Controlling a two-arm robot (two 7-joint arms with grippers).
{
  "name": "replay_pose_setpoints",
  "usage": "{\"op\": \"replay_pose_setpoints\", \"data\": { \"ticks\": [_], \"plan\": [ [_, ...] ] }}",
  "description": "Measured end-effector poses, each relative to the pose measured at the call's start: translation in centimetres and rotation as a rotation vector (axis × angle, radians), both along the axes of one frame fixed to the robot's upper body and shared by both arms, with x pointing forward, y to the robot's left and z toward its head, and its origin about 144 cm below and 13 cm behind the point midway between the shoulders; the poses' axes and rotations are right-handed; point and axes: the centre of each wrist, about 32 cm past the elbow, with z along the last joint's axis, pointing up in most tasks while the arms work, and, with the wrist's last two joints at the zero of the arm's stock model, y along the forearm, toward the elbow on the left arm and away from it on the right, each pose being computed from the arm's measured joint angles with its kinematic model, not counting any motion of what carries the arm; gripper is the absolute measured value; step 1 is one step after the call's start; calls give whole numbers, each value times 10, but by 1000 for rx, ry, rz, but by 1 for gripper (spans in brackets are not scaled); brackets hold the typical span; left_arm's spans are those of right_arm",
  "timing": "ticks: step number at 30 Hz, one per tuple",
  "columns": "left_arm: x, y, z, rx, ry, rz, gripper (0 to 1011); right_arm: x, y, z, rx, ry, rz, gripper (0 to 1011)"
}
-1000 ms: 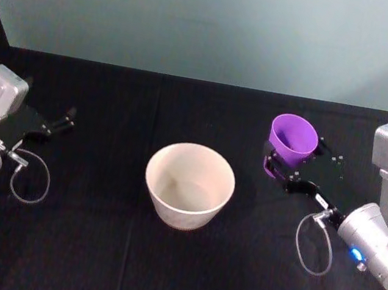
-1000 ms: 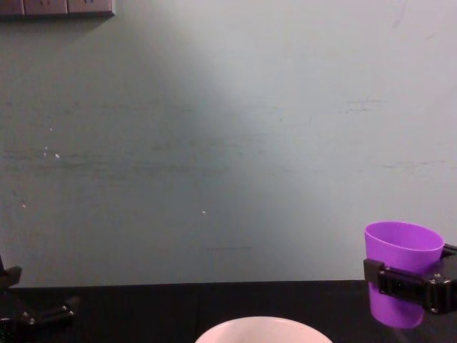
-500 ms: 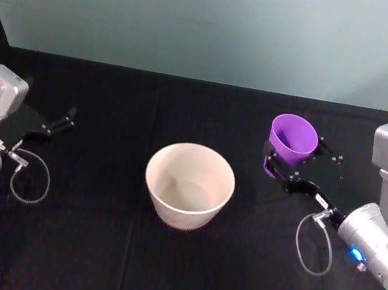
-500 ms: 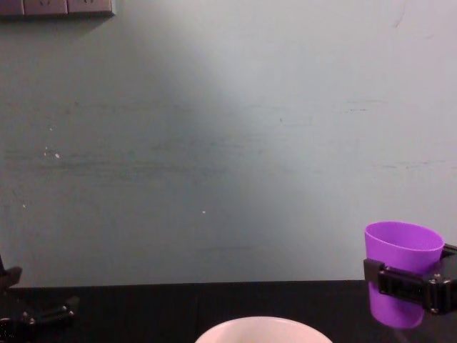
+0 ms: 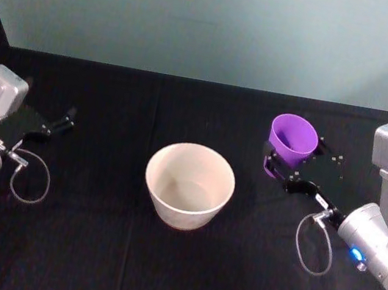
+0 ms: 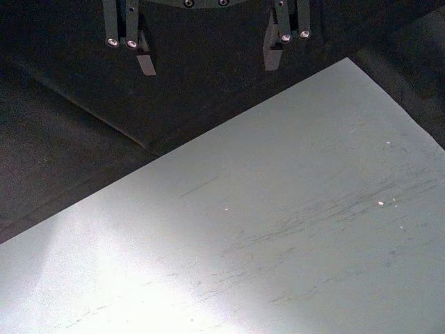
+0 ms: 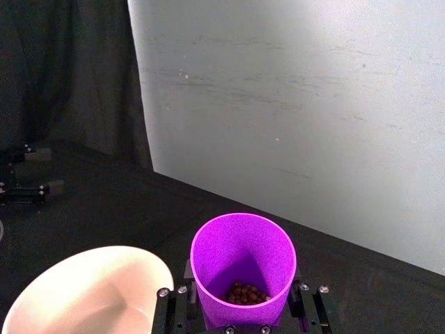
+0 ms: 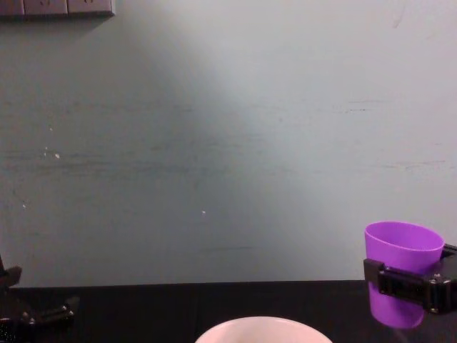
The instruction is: Pick up the cup and pour the mung beans from the cup into the bowl.
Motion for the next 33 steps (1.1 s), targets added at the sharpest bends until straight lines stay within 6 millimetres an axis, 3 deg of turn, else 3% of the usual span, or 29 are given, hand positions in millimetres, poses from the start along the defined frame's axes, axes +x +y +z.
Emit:
{"op": "replay_pose_setpoints", "data": {
  "ticks": [33],
  "plan": [
    [0, 0, 0, 0, 0, 0, 1000, 0, 0, 0, 0, 0, 0, 718]
  ]
}}
